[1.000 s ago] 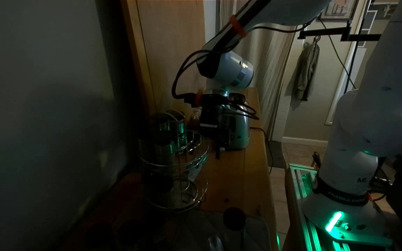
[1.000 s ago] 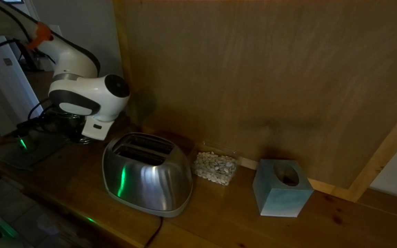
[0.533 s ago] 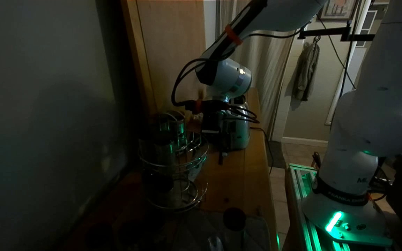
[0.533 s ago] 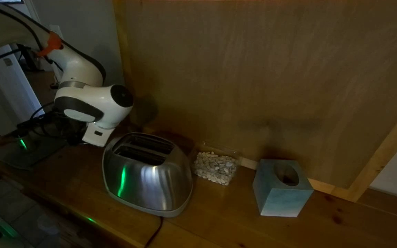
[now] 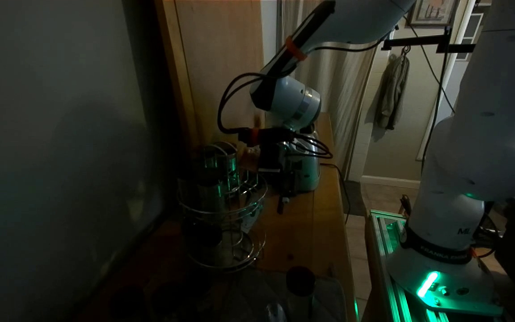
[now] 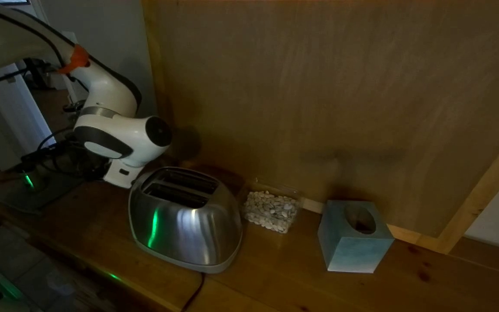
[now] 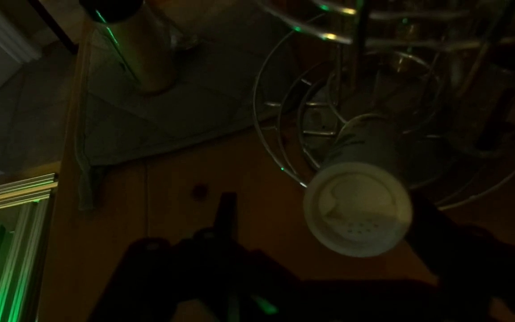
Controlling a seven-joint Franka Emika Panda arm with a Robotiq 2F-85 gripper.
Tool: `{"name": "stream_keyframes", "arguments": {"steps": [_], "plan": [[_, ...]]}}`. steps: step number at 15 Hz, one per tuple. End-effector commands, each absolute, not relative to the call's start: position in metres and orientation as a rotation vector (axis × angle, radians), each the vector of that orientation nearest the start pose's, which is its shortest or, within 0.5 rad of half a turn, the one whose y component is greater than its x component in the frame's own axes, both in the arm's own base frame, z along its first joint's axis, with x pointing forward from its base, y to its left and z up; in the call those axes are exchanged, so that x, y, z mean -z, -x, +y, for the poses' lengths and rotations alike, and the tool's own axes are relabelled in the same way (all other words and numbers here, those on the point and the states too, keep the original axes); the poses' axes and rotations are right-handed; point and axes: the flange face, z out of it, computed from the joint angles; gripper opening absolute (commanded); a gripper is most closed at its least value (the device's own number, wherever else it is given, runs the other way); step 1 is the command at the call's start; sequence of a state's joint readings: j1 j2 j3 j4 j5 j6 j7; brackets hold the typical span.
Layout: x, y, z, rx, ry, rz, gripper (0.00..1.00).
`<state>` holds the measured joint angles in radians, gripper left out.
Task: Rotate the silver stand then put the white container on the bottom shelf of the stand.
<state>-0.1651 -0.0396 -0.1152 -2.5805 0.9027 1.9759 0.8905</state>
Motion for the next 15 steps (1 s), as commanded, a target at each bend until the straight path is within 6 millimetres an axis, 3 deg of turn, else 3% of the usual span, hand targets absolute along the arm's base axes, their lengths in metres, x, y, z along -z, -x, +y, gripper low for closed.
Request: {"name": "stream_keyframes", "arguments": {"steps": [1,3,11,13,14,15], "plan": [[-0.255,-0.398,-0.062,-0.958,1.512,1.884,0.77],[-0.254,-0.399,-0.062,-0.961,1.505,1.876,0.56],[-0.261,-0.403,-0.065,-0.932,1.511,1.874,0.0],[-0.266,-0.405,-0.066,-0.918,1.52,1.874,0.0],[-0.268,-0.406,-0.066,-0.914,1.523,1.874,0.22],[-0.269,-0.407,-0.067,-0.91,1.524,1.874,0.26]]}}
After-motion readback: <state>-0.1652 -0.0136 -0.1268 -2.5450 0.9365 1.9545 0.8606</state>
